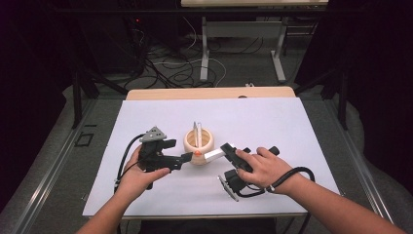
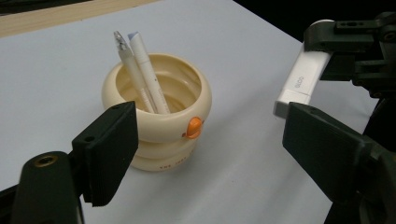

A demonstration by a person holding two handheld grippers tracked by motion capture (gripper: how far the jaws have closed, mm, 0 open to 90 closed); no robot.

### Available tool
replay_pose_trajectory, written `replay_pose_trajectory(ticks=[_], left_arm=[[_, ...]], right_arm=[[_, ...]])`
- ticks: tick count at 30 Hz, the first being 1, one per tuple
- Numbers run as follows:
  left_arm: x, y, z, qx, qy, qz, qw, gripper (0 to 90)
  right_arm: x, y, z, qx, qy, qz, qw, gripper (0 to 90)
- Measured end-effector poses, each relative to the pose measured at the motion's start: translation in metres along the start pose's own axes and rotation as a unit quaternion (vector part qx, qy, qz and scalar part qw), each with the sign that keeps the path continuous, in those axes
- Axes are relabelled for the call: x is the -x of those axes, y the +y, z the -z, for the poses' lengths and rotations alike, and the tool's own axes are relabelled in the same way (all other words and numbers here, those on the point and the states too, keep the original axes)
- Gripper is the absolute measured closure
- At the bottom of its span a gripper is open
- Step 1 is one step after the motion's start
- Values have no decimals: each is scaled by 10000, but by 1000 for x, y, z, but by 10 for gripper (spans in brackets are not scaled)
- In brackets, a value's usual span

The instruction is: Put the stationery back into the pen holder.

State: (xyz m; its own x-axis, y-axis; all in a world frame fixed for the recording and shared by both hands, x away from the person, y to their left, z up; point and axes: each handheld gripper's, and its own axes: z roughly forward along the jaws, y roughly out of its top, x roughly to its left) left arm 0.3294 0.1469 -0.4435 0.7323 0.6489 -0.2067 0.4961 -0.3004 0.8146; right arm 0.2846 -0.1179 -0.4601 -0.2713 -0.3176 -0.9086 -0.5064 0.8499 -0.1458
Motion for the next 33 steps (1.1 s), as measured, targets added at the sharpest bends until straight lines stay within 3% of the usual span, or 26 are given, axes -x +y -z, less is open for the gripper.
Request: replay_pose_trajectory(ticks=[7,12,15,26,33], left_arm=[[8,2,-2,-151,51,-300,9994,267],[13,5,-4,-226,13,-379,9990,327],[18,6,-7,-373,49,-473,9982,341],[29,9,-18,-618,-247,-554,9962,351],[36,11,-24,-1002,-396,-507,9929,357]], right_arm=[[-5,7,2,78,94,457,9989,673],[-9,9,2,151,51,519,9985,673],[-9,9,2,146,90,699,9974,673],[-14,15,0,276,151,934,9951,673],[-17,19,-1,326,170,1042,9939,673]])
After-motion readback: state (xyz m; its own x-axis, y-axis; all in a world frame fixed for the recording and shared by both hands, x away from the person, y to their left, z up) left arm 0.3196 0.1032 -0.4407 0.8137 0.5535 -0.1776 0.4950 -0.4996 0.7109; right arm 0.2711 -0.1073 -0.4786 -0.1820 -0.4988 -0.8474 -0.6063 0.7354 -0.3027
